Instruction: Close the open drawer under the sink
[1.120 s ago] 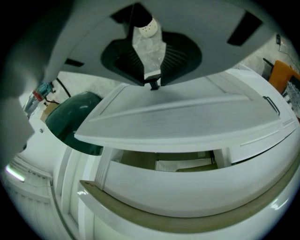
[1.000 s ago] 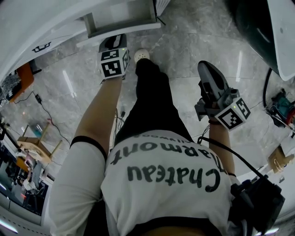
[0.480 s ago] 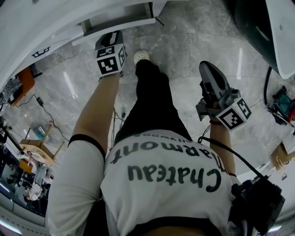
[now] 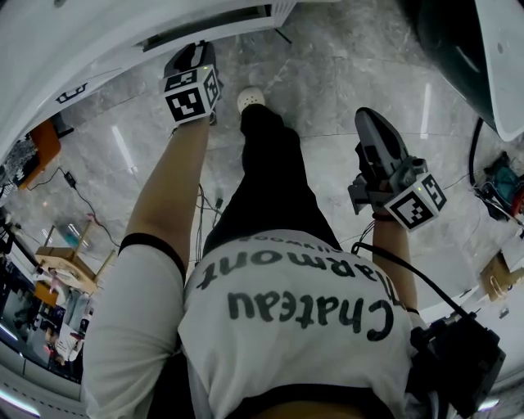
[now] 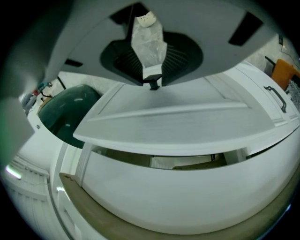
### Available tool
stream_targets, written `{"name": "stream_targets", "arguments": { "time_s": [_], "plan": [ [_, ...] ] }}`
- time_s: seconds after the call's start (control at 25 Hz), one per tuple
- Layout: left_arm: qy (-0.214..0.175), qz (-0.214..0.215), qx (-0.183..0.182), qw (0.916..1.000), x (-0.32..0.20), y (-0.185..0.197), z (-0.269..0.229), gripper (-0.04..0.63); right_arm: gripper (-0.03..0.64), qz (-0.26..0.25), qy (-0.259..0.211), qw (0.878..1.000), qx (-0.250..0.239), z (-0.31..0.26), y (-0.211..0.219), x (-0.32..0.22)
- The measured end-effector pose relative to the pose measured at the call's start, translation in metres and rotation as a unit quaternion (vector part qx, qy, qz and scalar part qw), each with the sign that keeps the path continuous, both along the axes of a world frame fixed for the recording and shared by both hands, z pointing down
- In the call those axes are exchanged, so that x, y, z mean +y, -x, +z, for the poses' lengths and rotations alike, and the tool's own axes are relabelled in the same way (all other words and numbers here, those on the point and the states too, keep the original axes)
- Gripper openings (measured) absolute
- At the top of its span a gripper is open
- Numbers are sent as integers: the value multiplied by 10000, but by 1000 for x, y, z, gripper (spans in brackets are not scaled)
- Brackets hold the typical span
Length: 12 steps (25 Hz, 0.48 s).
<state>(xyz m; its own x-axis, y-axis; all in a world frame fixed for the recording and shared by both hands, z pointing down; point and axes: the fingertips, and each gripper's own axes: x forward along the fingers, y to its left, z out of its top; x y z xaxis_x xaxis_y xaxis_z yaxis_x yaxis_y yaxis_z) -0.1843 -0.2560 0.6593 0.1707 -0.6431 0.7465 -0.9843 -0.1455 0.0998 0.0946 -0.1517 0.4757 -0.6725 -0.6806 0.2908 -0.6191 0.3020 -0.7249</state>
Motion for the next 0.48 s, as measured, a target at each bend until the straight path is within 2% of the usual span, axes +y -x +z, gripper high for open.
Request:
{"name": "stream_targets", "arguments": {
  "time_s": [0.48],
  "plan": [
    [-73, -56, -23, 10000, -14, 4, -9, 112, 12, 63, 15, 10000, -46, 0, 0, 0]
  ]
}}
